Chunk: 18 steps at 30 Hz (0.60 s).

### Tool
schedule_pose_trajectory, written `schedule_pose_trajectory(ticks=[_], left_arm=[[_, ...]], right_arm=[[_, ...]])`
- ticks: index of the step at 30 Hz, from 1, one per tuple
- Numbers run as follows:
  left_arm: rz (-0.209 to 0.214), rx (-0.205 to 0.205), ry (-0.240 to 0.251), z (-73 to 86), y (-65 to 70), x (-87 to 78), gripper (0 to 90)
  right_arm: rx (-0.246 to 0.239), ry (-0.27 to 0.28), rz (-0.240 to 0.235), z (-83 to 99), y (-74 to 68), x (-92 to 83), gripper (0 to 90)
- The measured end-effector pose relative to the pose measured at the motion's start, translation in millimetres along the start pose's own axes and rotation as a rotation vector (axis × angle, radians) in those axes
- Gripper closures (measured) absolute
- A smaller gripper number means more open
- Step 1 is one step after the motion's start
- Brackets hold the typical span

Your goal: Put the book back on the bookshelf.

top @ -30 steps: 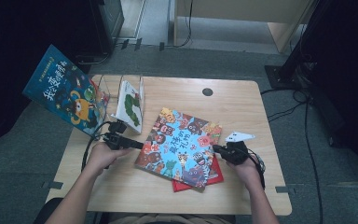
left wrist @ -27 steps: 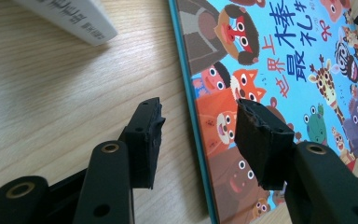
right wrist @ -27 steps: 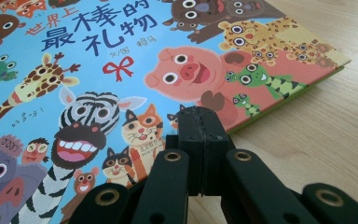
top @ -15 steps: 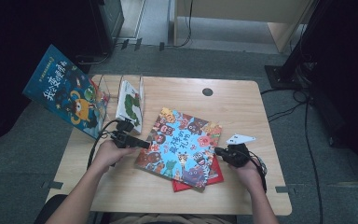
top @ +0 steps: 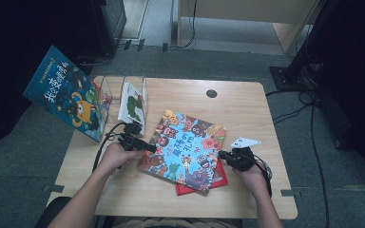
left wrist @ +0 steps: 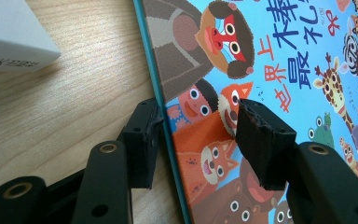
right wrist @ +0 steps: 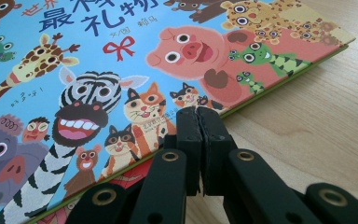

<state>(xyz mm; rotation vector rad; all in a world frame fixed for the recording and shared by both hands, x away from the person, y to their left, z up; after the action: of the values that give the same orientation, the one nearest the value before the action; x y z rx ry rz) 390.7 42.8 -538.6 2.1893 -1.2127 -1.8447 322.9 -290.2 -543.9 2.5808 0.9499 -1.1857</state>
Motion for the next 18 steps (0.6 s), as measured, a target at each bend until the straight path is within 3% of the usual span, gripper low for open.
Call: schedule_pose_trajectory(ticks=[8,18], left_arm=[[0.003,-0.01,-0.009,1.9,1.2,-0.1,51.3],[-0.002,0.006,-0.047,8.5,7.9,0.4,50.8]], right_arm=[[0.0,0.001,-0.003,0.1,0.0,0.1,89.5],[0.014,0.004,0.005,0.6,2.3,-0.6,90.0]])
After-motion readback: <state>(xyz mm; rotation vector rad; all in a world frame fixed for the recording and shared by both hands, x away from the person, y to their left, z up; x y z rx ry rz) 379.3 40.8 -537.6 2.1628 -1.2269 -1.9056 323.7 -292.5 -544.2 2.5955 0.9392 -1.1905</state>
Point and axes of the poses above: each handheld gripper's, and its own axes: x roughly forward along the jaws, z roughly out of its underside, y roughly to its right, the point moved 6 cm from there along x, roughly forward along the jaws, and after that the axes turned 4 degrees about -y, right-handed, at the moved point
